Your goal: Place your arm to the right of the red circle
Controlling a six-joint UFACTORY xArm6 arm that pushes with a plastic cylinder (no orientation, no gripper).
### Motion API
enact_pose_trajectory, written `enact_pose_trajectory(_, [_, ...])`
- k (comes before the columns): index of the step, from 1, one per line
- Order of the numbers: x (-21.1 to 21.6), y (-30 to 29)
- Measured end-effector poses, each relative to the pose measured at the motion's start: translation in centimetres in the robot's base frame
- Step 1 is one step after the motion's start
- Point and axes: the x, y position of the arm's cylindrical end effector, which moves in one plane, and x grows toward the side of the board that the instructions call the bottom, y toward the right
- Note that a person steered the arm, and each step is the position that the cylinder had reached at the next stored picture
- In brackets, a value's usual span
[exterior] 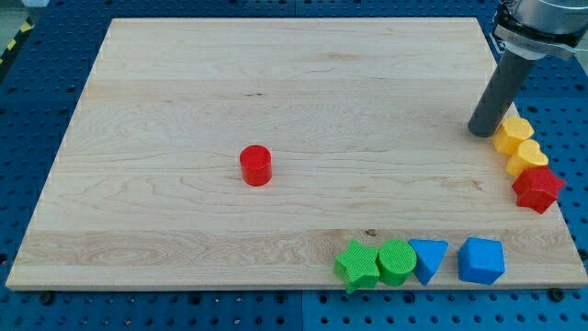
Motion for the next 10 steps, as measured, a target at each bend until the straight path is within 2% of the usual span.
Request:
enact_pose_trajectory(2, [0.1, 0.2])
enact_pose_trajectory(5, [0.4, -8.0])
enact_pose_trajectory(8, [6.8, -14.2])
enact_pose_trajectory(10, [7.4, -16.6])
